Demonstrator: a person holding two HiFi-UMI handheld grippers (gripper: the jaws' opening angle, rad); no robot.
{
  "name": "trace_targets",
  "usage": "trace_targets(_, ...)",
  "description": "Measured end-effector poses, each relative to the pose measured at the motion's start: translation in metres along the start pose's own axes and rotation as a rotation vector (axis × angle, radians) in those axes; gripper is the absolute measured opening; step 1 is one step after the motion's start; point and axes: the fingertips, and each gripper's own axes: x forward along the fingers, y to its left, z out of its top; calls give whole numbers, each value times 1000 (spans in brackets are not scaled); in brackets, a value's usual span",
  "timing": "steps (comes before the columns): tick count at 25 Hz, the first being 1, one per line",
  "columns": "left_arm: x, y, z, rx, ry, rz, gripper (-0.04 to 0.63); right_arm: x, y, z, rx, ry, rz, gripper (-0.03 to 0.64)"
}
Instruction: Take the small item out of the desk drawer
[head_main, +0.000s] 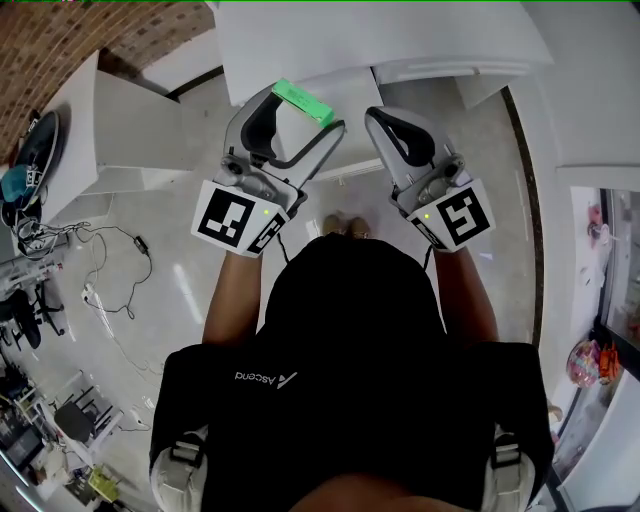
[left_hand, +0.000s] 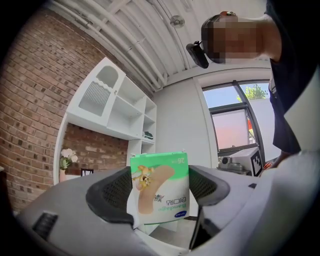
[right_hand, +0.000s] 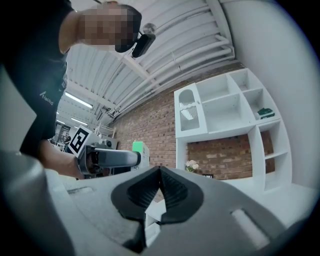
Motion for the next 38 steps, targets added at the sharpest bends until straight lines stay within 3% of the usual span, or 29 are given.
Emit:
trace_targets(13, -10, -22, 18, 20, -30, -9, 344, -17, 6, 14, 19, -31, -4, 2)
trace_targets(38, -9, -22, 19, 25, -27, -13, 344, -18, 5, 11, 16, -19, -9, 2)
